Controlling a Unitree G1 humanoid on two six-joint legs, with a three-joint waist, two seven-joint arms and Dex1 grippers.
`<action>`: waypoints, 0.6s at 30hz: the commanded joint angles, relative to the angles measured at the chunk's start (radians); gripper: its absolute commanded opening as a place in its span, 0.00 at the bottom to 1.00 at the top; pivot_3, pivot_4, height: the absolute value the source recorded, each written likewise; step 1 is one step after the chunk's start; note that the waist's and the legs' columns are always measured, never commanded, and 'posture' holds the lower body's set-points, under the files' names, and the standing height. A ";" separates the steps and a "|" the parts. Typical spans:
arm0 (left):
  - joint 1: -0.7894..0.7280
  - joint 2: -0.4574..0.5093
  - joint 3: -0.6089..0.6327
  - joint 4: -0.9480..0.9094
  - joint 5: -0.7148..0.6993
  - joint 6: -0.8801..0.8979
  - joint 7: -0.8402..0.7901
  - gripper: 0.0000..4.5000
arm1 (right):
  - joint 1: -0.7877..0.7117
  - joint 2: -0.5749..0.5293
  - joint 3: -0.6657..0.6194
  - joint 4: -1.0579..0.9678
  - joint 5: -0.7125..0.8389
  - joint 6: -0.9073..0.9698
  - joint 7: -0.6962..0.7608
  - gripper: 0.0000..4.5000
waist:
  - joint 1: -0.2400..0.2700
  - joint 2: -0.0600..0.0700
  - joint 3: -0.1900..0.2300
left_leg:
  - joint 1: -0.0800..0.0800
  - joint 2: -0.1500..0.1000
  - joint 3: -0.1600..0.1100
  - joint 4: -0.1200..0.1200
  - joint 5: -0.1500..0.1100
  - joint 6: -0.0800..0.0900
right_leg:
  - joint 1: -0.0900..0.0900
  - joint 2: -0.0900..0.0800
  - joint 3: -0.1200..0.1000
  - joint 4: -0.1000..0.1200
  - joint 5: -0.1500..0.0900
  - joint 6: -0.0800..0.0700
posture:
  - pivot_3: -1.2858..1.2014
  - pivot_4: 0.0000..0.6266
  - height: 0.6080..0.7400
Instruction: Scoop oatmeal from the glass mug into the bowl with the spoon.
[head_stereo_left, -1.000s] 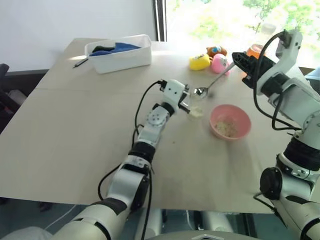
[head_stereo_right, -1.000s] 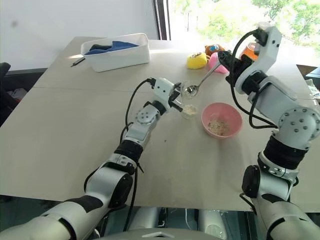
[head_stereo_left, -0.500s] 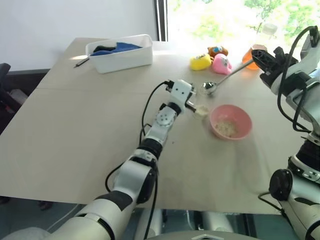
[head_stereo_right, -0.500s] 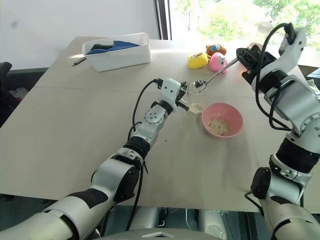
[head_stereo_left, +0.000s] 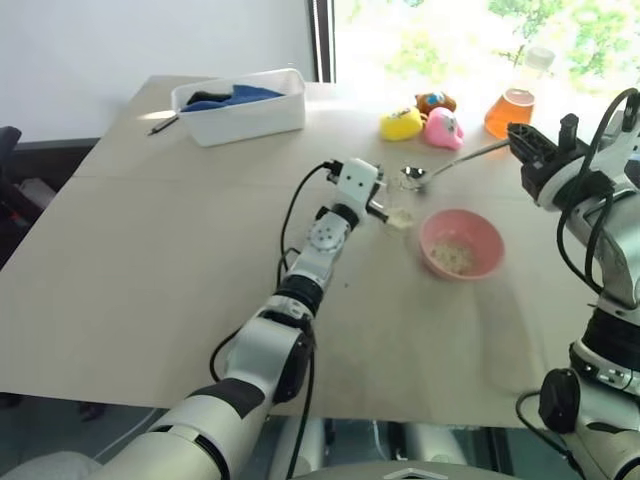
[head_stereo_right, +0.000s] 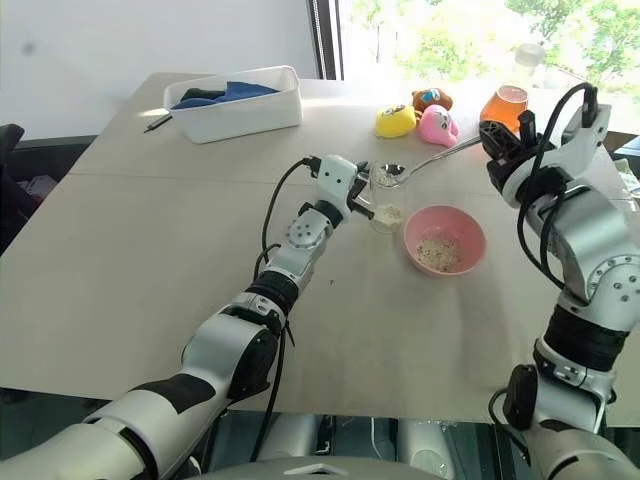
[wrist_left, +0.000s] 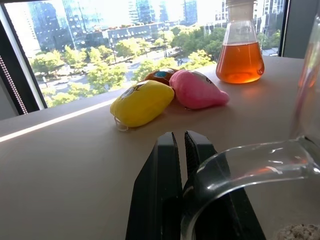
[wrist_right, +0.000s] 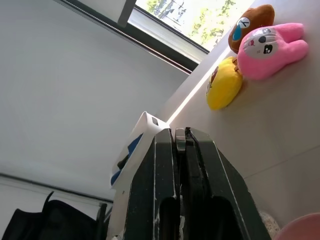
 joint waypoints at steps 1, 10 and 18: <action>-0.014 -0.011 0.001 -0.042 -0.009 -0.036 -0.019 0.02 | 0.012 -0.003 0.004 -0.046 0.032 -0.068 0.000 0.00 | 0.000 0.000 0.000 | 0.000 0.000 0.000 0.000 0.000 0.000 | 0.000 0.000 0.000 0.000 0.000 0.000 | 0.52 0.24 1.00; -0.013 -0.015 0.007 -0.039 -0.011 -0.032 -0.028 0.02 | 0.051 -0.024 0.006 -0.042 0.037 -0.133 0.006 0.00 | 0.000 0.000 0.000 | 0.000 0.000 0.000 0.000 0.000 0.000 | 0.000 0.000 0.000 0.000 0.000 0.000 | 0.52 0.24 1.00; -0.008 0.005 0.015 -0.027 -0.010 -0.028 -0.027 0.02 | 0.133 -0.113 -0.096 -0.076 0.189 -0.165 0.041 0.00 | 0.004 0.000 0.000 | 0.000 0.000 0.000 0.000 0.000 0.000 | 0.000 0.000 0.000 0.000 0.000 0.000 | 0.52 0.24 1.00</action>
